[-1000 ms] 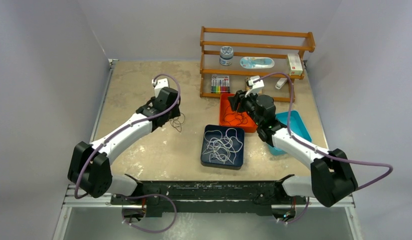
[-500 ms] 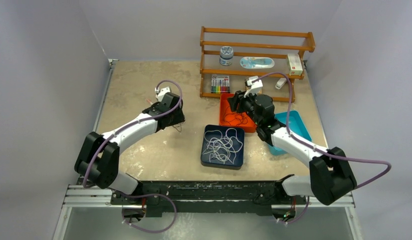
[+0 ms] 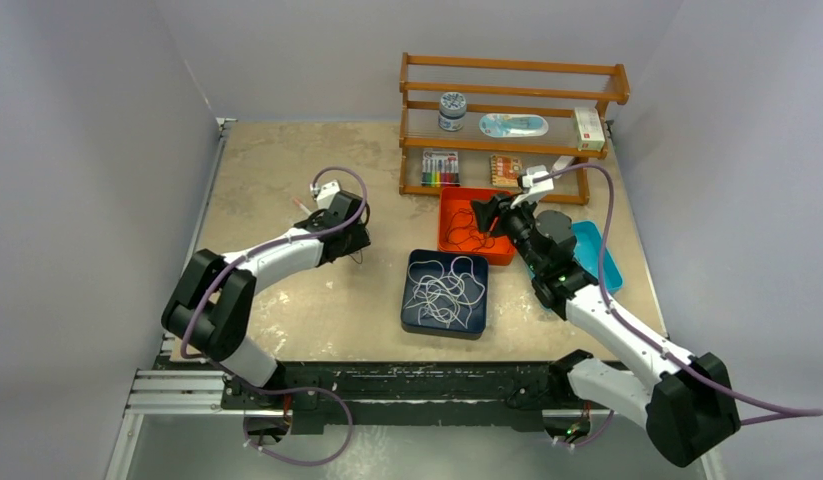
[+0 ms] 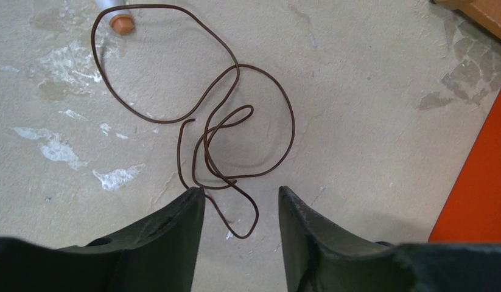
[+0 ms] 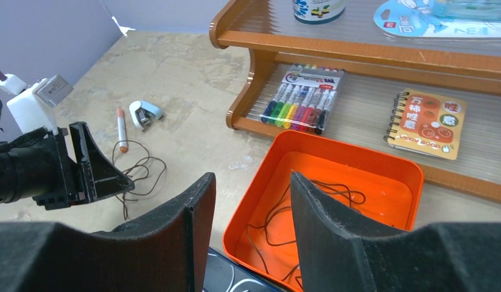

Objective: Untangle the cables

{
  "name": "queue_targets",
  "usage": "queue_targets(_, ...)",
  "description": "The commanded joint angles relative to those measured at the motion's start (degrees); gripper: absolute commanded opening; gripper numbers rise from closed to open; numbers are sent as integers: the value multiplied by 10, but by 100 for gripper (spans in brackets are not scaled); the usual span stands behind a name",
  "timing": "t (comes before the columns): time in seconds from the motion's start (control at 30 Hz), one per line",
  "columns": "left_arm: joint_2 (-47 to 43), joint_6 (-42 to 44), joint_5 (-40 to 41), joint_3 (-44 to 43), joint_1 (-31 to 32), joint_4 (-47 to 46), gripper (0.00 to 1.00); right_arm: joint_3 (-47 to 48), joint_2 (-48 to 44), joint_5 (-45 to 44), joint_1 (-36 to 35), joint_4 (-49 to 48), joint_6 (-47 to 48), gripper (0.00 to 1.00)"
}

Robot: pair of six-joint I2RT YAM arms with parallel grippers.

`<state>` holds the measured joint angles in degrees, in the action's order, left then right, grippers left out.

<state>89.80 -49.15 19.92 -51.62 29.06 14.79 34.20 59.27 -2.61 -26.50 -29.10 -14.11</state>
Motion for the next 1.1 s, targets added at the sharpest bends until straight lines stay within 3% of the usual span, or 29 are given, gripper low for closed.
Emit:
queue_targets(0.0, 6, -14, 11, 1, 4, -38, 43, -10, -19, -33, 1, 8, -7, 52)
queue_targets(0.6, -19, 15, 32, -27, 4, -16, 0, 5, -5, -31, 2, -10, -7, 51)
queue_targets(0.67, -39, 28, 42, -39, 4, -6, 0, 5, -6, -25, 1, -18, -4, 52)
queue_targets(0.87, -139, 91, 65, -94, 4, 33, 0, 14, -1, 108, 1, -89, 35, 55)
queue_targets(1.07, -204, 164, 39, -173, 4, 74, 0, 67, 66, 271, 1, -130, 85, 60)
